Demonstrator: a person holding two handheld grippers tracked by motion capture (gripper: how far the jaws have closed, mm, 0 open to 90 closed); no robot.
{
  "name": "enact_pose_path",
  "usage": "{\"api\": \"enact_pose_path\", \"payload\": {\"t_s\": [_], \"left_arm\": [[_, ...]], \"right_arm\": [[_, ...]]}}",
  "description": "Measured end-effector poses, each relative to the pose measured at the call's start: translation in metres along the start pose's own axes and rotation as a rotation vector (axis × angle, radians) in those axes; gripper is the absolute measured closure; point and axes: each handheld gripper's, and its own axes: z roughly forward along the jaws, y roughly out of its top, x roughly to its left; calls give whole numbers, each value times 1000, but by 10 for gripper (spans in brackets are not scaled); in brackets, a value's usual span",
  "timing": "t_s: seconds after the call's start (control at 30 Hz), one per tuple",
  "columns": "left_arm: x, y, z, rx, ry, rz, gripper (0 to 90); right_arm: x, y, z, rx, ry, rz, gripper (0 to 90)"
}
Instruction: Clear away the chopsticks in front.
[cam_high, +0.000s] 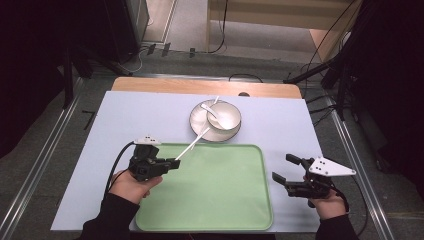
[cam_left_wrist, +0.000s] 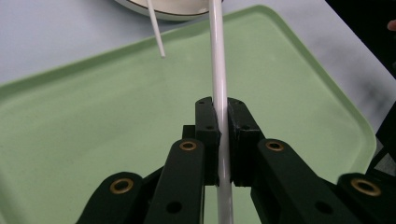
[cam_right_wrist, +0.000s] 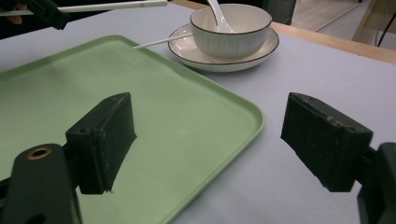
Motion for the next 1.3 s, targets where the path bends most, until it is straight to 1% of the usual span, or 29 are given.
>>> {"api": "enact_pose_path", "payload": {"t_s": [0.07, 0.13, 0.17, 0.2, 0.23, 0.27, 0.3, 0.33, 0.37, 0.4, 0.43, 0.6, 0.67, 0.7, 0.73, 0.83, 0.93, 1.0, 1.03, 1.1, 1.27, 1.3], "left_arm": [[-2, -3, 1, 2, 2, 0, 859], [-4, -9, 4, 12, -6, 5, 859], [-6, -14, 10, 25, -18, 5, 859], [-6, -14, 10, 25, -18, 5, 859], [-7, -18, 17, 44, -19, 0, 859], [-7, -18, 17, 44, -19, 0, 859], [-7, -22, 26, 67, -23, -1, 859], [-7, -22, 26, 67, -23, -1, 858], [-7, -24, 29, 83, -19, 8, 858], [-7, -27, 36, 106, -24, 21, 858], [-6, -28, 38, 116, -21, 26, 858], [-1, -33, 48, 151, -12, 9, 858], [2, -36, 52, 165, 8, 7, 857], [2, -36, 52, 165, 8, 7, 856], [5, -36, 54, 165, 18, -1, 855], [6, -36, 54, 168, 24, 4, 852], [6, -36, 54, 167, 19, -1, 839], [6, -37, 54, 168, 13, 7, 818], [6, -37, 54, 169, 9, 17, 807], [5, -37, 53, 171, 8, 20, 791], [7, -35, 52, 172, -6, 19, 708], [7, -34, 50, 177, -6, 20, 669]], "right_arm": [[0, 1, 2, 1, 5, -4, 180], [0, 1, 3, 4, 12, -5, 180], [0, 2, 4, 5, 13, -6, 180], [0, 2, 5, 4, 16, -7, 180], [0, 2, 6, 6, 20, -9, 181], [0, 3, 7, 7, 21, -12, 180], [0, 3, 7, 9, 24, -14, 180], [0, 3, 8, 9, 26, -13, 180], [0, 3, 8, 10, 28, -14, 180], [0, 4, 9, 12, 30, -16, 180], [0, 4, 10, 12, 31, -17, 180], [-1, 4, 11, 17, 30, -15, 180], [-1, 4, 11, 16, 29, -14, 180], [-1, 4, 11, 16, 29, -14, 180], [-1, 4, 10, 14, 30, -11, 180], [-2, 3, 10, 14, 31, -11, 180], [-2, 3, 11, 14, 32, -11, 180], [-2, 3, 11, 16, 34, -10, 180], [-2, 3, 11, 16, 35, -10, 180], [-2, 3, 11, 17, 36, -10, 180], [-2, 3, 11, 17, 35, -10, 180], [-2, 3, 11, 17, 35, -10, 180]]}}
